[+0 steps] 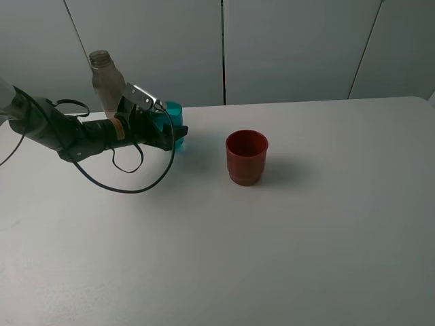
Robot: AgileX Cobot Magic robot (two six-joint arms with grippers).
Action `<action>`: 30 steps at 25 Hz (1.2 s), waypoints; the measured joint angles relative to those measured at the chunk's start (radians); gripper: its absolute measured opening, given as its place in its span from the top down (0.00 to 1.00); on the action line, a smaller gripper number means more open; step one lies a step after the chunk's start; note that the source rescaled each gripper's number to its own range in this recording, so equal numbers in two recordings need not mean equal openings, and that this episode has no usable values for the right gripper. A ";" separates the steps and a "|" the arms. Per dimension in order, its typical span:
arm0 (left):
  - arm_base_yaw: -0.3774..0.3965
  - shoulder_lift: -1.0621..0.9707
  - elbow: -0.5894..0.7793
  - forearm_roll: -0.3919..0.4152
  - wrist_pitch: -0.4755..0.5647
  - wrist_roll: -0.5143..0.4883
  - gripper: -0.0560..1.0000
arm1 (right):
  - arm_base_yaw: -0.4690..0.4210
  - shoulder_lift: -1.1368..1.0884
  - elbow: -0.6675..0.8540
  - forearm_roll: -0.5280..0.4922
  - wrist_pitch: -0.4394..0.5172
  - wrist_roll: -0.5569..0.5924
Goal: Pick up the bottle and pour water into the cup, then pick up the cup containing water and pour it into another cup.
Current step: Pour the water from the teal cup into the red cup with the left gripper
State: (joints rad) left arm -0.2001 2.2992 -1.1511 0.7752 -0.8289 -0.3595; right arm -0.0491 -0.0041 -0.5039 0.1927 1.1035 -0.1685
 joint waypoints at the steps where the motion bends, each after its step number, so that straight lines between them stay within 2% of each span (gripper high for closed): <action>1: -0.006 -0.011 0.000 0.000 0.004 0.000 0.86 | 0.000 0.000 0.000 0.000 0.000 0.000; 7: -0.044 -0.047 -0.010 0.008 0.023 -0.019 0.87 | 0.000 0.000 0.000 0.000 0.000 0.000; 13: -0.090 -0.070 -0.088 0.019 0.106 -0.048 0.87 | 0.000 0.000 0.000 0.000 0.000 0.000; 17: -0.122 -0.072 -0.153 0.082 0.147 -0.053 0.87 | 0.000 0.000 0.000 0.000 0.000 0.000; 30: -0.211 -0.082 -0.273 0.208 0.315 -0.056 0.87 | 0.000 0.000 0.000 0.000 0.000 0.000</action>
State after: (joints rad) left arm -0.4109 2.2172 -1.4245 0.9834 -0.5135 -0.4151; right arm -0.0491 -0.0041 -0.5039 0.1927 1.1035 -0.1685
